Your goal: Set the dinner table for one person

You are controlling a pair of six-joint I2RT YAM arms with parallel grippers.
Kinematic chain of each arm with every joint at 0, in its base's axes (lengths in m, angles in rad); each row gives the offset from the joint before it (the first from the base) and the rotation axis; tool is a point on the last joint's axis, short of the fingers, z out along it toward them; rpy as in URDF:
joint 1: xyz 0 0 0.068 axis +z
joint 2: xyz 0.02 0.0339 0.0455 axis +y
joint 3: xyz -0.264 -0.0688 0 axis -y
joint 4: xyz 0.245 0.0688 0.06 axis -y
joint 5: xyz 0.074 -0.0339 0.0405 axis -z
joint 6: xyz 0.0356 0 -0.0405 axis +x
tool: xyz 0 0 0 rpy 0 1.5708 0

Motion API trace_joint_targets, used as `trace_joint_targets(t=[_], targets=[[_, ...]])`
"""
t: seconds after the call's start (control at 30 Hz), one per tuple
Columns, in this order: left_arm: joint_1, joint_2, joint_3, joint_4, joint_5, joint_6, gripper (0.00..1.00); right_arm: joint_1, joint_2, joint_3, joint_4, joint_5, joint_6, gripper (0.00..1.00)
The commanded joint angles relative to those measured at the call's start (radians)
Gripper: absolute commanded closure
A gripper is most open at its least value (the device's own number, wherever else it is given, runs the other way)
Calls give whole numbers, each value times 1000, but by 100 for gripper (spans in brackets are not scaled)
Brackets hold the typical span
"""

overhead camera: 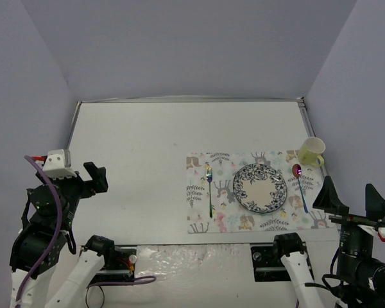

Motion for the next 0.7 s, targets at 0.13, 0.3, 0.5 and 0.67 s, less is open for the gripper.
trace_joint_targets(t=[0.13,0.3,0.5,0.67], targets=[[5,-68,-76,55,-9,-14,3,18,-139,-76,28,43,-40,0],[5,-99,-140,87,-31,-11,3,18,-138,-77,-31,95,-5,0],[5,-133,-197,113,-59,17,3,19,-137,-86,-26,164,7,0],[5,-148,-243,139,-52,8,3,19,-137,-85,-26,171,12,0]])
